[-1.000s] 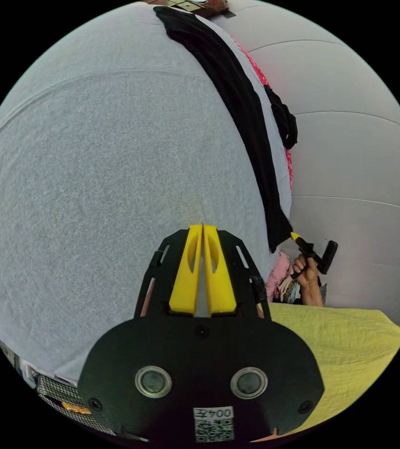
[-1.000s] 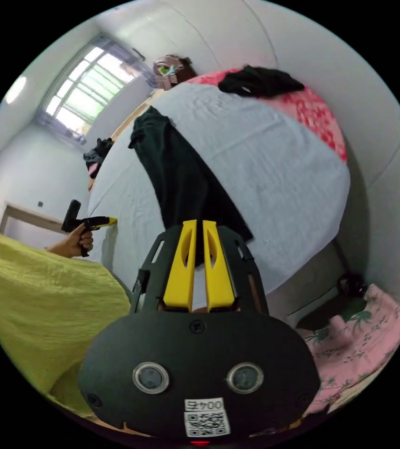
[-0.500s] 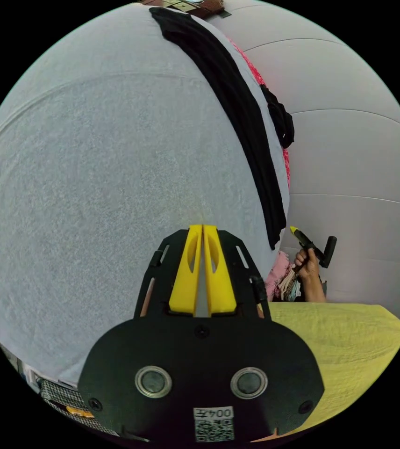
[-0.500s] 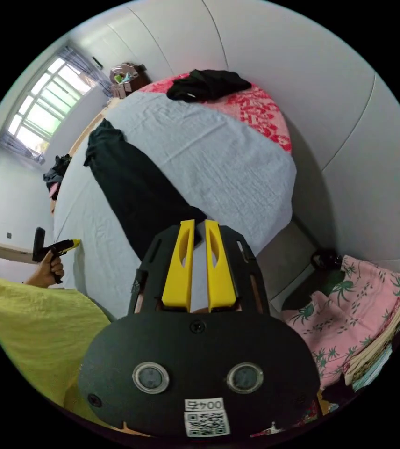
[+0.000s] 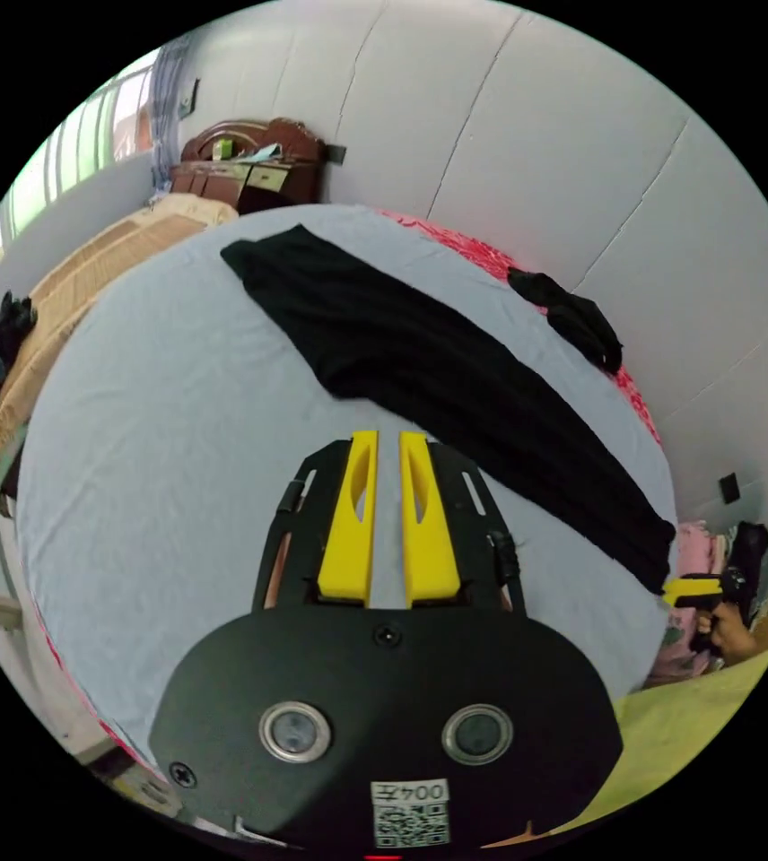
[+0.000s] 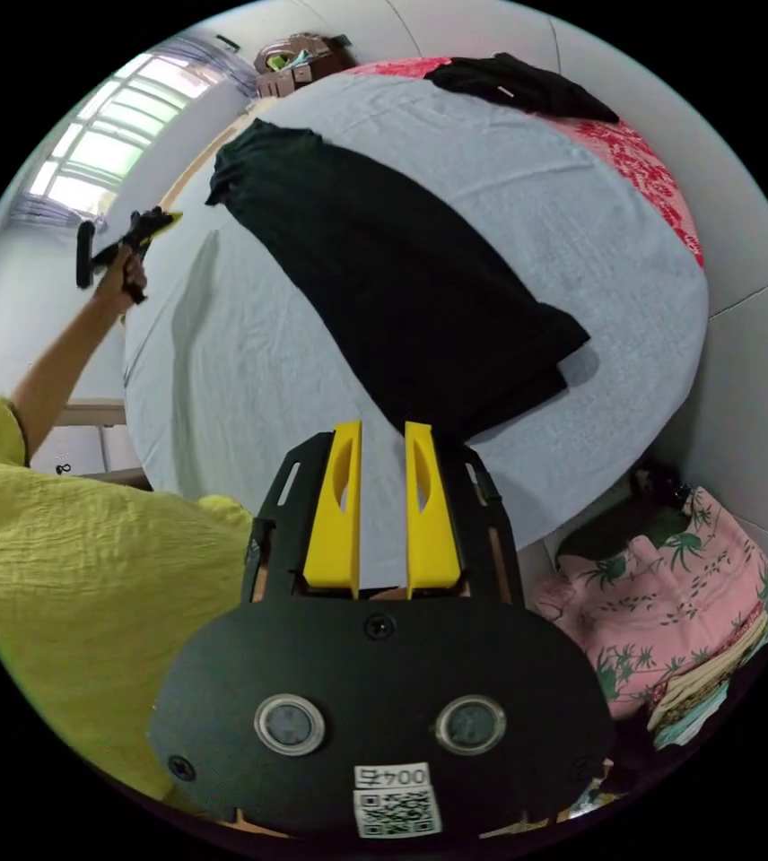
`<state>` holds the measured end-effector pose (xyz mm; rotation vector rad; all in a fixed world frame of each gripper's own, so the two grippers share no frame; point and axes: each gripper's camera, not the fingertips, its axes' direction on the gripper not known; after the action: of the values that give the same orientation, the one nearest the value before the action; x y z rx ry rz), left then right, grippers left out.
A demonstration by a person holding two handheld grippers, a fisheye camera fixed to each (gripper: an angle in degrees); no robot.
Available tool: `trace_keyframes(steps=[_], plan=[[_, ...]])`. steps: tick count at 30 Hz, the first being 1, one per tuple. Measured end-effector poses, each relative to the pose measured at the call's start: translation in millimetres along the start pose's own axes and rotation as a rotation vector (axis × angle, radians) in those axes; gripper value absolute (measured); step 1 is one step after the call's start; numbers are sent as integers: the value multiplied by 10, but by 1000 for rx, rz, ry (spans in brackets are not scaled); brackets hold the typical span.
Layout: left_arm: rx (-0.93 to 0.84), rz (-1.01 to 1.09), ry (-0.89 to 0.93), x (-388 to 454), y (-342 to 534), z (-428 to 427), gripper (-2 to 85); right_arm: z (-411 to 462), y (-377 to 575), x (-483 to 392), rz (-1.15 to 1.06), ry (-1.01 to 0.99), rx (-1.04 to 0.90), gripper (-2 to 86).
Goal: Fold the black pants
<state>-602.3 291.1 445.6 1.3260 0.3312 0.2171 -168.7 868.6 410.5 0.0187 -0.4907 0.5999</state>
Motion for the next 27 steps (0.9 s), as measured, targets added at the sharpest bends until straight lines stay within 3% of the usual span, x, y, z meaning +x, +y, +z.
trace_keyframes(steps=[12,22,27], plan=[[-37,455,-342,705,-441,657,79,675,-255,-237,81,91,-63,61],[-93,447,-380,692,-423,848,52,1042,-444,-277,133,97,-60,26],[-1,399,-370,633,-474,634,12,1199,-520,-333,135,102,-67,13]])
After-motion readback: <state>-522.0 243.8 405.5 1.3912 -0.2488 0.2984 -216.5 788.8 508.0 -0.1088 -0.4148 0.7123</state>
